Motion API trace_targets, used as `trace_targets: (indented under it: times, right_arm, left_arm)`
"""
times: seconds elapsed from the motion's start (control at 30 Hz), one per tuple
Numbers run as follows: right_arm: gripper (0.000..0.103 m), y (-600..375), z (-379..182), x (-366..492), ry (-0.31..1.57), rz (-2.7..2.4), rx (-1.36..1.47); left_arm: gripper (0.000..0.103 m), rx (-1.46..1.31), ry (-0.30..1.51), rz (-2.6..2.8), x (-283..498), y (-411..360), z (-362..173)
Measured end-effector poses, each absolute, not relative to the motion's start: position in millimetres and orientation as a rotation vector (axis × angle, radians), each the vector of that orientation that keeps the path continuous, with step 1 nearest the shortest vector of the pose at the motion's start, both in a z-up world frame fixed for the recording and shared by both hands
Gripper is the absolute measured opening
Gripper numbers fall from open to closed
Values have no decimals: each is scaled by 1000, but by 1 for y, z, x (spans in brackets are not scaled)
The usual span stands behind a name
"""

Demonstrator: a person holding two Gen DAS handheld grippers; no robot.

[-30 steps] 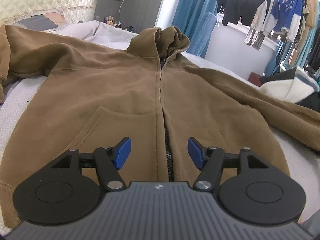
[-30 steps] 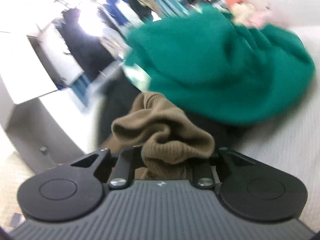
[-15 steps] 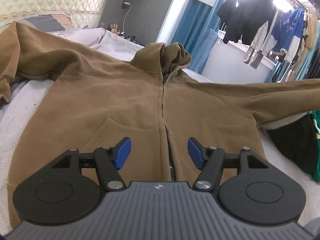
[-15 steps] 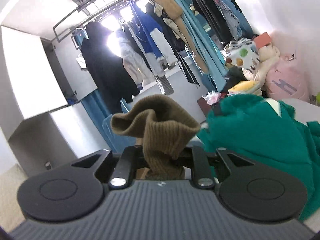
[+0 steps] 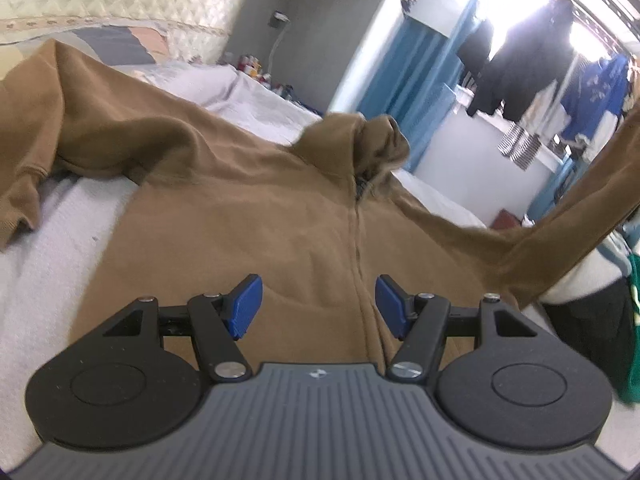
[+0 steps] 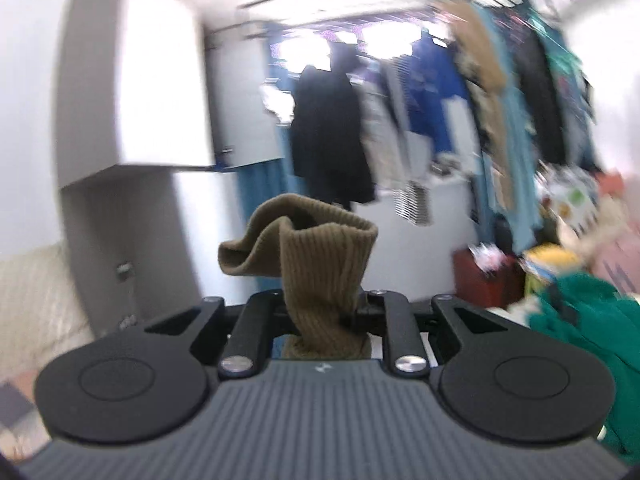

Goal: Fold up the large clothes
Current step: 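Lift the held sleeve with the right gripper and carry it over the hoodie body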

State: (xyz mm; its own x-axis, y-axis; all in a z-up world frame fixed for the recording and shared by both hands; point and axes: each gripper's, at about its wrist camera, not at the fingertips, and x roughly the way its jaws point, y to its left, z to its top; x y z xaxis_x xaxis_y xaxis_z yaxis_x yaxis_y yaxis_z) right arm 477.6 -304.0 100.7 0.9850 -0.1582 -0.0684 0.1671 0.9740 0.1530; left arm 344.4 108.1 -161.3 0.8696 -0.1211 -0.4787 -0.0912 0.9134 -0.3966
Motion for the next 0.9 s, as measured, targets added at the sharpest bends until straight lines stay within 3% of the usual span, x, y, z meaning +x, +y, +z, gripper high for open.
trace_targets:
  times: [0.33, 0.57, 0.9]
  right_arm:
    - [21, -87, 56, 494, 36, 27, -146]
    - [21, 29, -37, 494, 111, 252, -182]
    - [22, 129, -186, 499, 399, 474, -166]
  left_arm:
    - [68, -614, 463, 125, 335, 184, -146]
    - [68, -735, 379, 230, 316, 240, -140]
    - [68, -801, 317, 387, 318, 299, -155]
